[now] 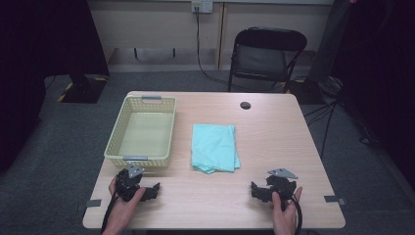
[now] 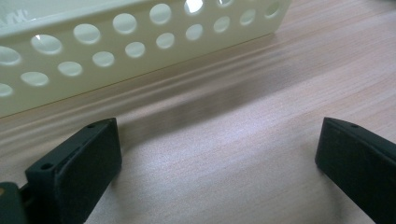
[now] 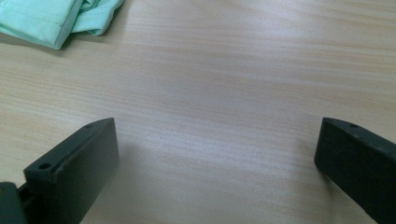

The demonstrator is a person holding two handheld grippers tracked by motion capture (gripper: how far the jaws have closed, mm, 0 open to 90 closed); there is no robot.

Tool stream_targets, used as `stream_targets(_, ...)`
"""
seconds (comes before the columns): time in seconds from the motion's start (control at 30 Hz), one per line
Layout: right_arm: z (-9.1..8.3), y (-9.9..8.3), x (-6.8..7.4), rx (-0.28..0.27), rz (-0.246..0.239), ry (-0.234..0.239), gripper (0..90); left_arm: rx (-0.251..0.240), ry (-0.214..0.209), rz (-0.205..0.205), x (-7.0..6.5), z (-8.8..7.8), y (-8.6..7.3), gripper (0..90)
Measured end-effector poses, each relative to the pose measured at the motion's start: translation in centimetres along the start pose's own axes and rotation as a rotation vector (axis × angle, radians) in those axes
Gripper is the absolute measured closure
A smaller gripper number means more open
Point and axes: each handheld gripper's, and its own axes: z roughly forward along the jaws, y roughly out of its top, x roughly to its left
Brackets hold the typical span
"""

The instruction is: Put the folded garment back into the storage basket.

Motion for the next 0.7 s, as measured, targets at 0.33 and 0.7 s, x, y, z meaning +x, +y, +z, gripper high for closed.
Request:
stream_targets(0.33,0.13,0.13,0.17,0.001,0.006,-0.007,0.0,0.011,-0.012,0.012,-0.06,-0.27,-0.15,0.0)
stream_targets(0.7,0.12,0.12,0.18,0.001,0.007,-0.007,0.0,0.081,-0.019,0.058,-0.45,-0.95,0.40,3.3)
